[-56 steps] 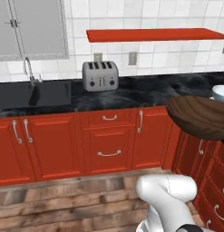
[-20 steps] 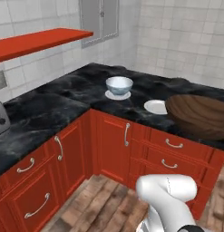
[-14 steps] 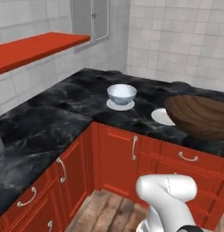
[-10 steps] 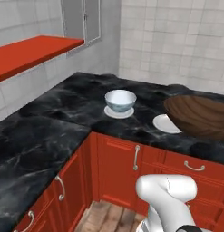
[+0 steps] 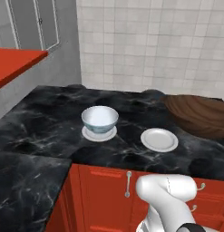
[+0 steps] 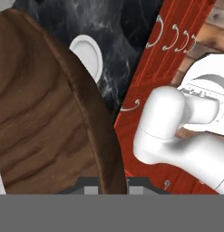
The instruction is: Move the bowls from the cabinet to the plates on the dining table.
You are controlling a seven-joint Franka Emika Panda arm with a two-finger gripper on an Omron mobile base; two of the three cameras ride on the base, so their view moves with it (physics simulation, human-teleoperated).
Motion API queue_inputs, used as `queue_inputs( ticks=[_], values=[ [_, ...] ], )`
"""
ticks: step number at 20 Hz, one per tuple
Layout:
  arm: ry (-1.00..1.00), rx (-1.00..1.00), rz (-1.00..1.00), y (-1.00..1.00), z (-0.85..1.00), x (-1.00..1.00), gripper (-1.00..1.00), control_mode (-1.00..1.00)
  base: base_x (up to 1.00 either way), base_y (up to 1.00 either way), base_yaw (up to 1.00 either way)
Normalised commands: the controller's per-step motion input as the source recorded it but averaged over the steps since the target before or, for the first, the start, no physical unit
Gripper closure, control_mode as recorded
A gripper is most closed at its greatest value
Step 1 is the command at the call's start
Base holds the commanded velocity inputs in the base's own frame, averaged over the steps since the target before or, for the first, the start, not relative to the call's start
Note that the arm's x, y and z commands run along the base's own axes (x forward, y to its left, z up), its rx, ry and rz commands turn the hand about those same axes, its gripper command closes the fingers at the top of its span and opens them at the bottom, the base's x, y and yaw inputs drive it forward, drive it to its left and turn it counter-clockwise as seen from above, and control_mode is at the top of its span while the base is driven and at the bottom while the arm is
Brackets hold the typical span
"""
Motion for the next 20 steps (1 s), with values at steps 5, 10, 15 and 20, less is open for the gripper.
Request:
queue_inputs(
  ticks=[5,10,15,20],
  values=[
    [0.0,0.0,0.0,0.0,0.0,0.0,1.0,1.0,0.67,0.2,-0.4],
    [0.0,0.0,0.0,0.0,0.0,0.0,1.0,1.0,0.57,0.21,-0.4],
    [0.0,0.0,0.0,0.0,0.0,0.0,1.0,1.0,0.44,0.31,-0.36],
    [0.0,0.0,0.0,0.0,0.0,0.0,1.0,1.0,0.6,0.29,-0.33]
  ],
)
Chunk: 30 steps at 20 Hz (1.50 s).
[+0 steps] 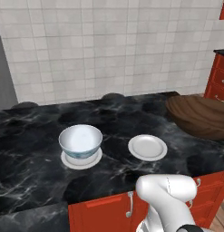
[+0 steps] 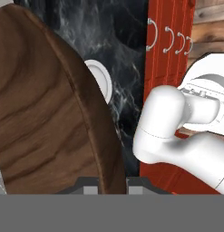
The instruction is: Move the bowls from the cabinet to the plates on the dining table.
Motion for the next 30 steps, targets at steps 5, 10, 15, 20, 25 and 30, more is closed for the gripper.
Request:
queue_inputs(
  ticks=[5,10,15,20,25,30],
  values=[
    [0.0,0.0,0.0,0.0,0.0,0.0,1.0,1.0,0.65,0.34,-0.09],
    [0.0,0.0,0.0,0.0,0.0,0.0,1.0,1.0,0.63,0.55,0.0],
    [0.0,0.0,0.0,0.0,0.0,0.0,1.0,1.0,0.3,0.18,0.0],
    [0.0,0.0,0.0,0.0,0.0,0.0,1.0,1.0,0.01,0.0,0.0],
    [0.0,0.0,0.0,0.0,0.0,0.0,1.0,1.0,0.0,0.0,0.0],
    [0.0,0.0,0.0,0.0,0.0,0.0,1.0,-1.0,0.0,0.0,0.0]
  ],
)
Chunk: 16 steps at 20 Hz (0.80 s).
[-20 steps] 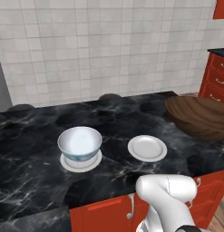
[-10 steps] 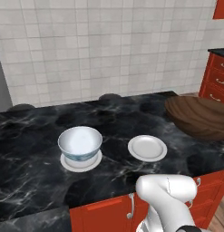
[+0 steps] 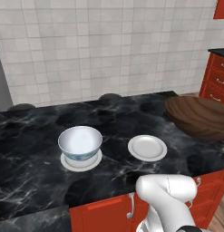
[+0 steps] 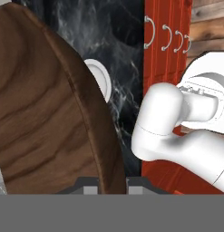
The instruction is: Move the bowls from the cabinet to the plates on the dining table.
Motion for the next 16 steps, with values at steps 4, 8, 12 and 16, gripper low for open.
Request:
queue_inputs(
  ticks=[4,8,12,16],
  values=[
    [0.0,0.0,0.0,0.0,0.0,0.07,1.0,-1.0,0.0,0.0,0.0],
    [0.0,0.0,0.0,-0.06,0.0,0.43,1.0,-1.0,0.0,0.0,0.0],
    [0.0,0.0,0.0,-0.02,0.0,0.41,1.0,-1.0,0.0,0.0,0.0],
    [0.0,0.0,0.01,-0.07,-0.02,0.48,1.0,-1.0,0.0,0.0,0.0]
  ],
)
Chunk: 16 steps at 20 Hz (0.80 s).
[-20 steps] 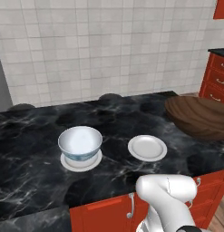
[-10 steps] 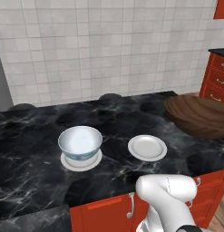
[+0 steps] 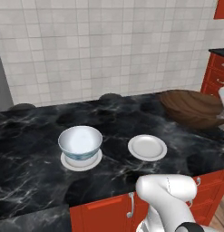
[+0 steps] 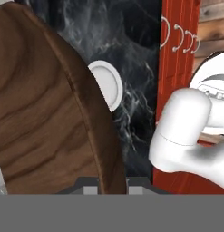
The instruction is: Move the bowls from the cabinet to the plates on the dining table.
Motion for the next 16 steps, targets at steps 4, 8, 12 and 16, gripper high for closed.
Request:
queue_inputs(
  ticks=[4,8,12,16],
  values=[
    [0.0,0.0,0.06,0.0,-0.2,0.37,1.0,-1.0,0.0,0.0,0.0],
    [0.0,-0.03,0.15,0.0,-0.38,0.55,1.0,-1.0,0.0,0.0,0.0],
    [0.0,-0.07,0.13,0.0,-0.49,0.64,1.0,-1.0,0.0,0.0,0.0],
    [0.0,-0.08,0.1,-0.04,-0.5,0.45,1.0,-1.0,0.0,0.0,0.0]
  ],
)
